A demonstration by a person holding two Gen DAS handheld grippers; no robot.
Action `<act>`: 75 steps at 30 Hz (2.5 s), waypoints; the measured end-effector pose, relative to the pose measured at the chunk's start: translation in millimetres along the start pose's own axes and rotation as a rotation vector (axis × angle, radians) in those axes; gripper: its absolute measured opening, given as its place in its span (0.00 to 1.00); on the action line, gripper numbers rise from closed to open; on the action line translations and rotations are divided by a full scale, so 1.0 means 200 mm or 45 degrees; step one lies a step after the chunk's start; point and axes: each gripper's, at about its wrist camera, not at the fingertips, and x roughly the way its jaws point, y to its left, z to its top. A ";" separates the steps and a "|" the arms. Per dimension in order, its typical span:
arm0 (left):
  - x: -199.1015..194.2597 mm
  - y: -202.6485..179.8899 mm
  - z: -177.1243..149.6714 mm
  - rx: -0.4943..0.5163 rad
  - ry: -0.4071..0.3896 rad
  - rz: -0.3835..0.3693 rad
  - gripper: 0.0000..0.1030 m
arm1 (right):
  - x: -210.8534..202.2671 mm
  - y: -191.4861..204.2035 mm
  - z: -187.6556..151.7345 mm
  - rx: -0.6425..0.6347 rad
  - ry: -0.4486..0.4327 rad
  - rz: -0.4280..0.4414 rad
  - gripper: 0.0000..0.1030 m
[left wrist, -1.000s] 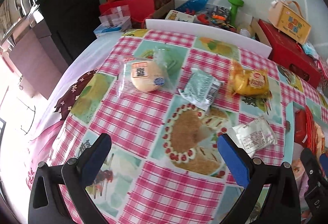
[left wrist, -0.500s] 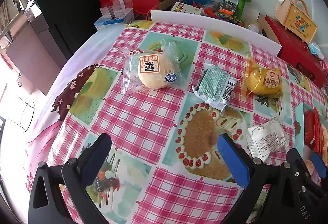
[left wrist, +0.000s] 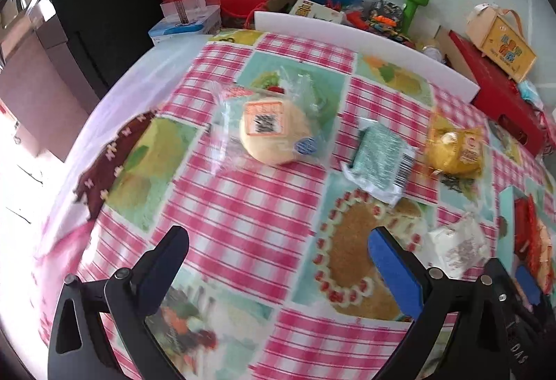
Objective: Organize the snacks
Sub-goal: 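Grasp the round bun in clear wrap with the left tool while the right grasps the white biscuit pack, then carry the round bun and white biscuit pack into the white tray and open both tools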
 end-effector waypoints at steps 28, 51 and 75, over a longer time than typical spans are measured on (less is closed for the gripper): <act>0.38 0.10 0.46 -0.060 0.110 -0.091 0.85 | 0.30 0.14 0.13 0.022 0.184 -0.063 0.86; 0.14 0.02 -0.08 -0.278 0.110 -0.158 0.72 | 0.10 0.07 -0.16 -0.163 0.203 0.005 0.84; 0.12 -0.03 -0.15 -0.236 0.056 -0.152 0.72 | 0.28 0.19 0.10 -0.502 0.377 0.035 0.90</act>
